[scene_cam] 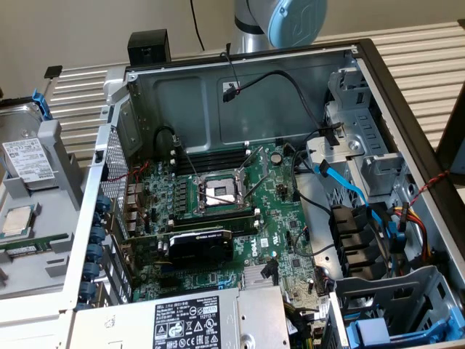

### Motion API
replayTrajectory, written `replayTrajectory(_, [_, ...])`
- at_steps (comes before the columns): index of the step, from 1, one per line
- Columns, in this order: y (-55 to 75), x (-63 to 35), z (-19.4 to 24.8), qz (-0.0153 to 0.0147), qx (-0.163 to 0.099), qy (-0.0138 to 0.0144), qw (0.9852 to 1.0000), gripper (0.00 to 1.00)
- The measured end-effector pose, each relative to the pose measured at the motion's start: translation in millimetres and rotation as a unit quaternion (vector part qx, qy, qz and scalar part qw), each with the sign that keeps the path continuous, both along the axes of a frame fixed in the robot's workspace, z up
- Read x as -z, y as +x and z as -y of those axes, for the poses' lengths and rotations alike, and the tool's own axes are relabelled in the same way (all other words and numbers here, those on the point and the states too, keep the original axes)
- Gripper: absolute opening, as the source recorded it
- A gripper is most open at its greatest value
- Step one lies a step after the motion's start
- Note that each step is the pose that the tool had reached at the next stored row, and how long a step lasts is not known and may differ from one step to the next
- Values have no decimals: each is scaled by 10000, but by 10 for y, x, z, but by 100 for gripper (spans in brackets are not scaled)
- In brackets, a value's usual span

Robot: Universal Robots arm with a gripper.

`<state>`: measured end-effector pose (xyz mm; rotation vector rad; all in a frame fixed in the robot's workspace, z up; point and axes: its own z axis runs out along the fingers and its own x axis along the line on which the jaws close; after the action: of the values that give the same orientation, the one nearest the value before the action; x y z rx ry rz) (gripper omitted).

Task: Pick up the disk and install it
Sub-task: 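Pick up the disk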

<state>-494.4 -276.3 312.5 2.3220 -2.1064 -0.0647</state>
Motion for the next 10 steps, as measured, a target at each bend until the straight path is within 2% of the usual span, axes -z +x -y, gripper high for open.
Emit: replayTrajectory(10, [1, 182, 1, 1, -1, 8, 10000, 62])
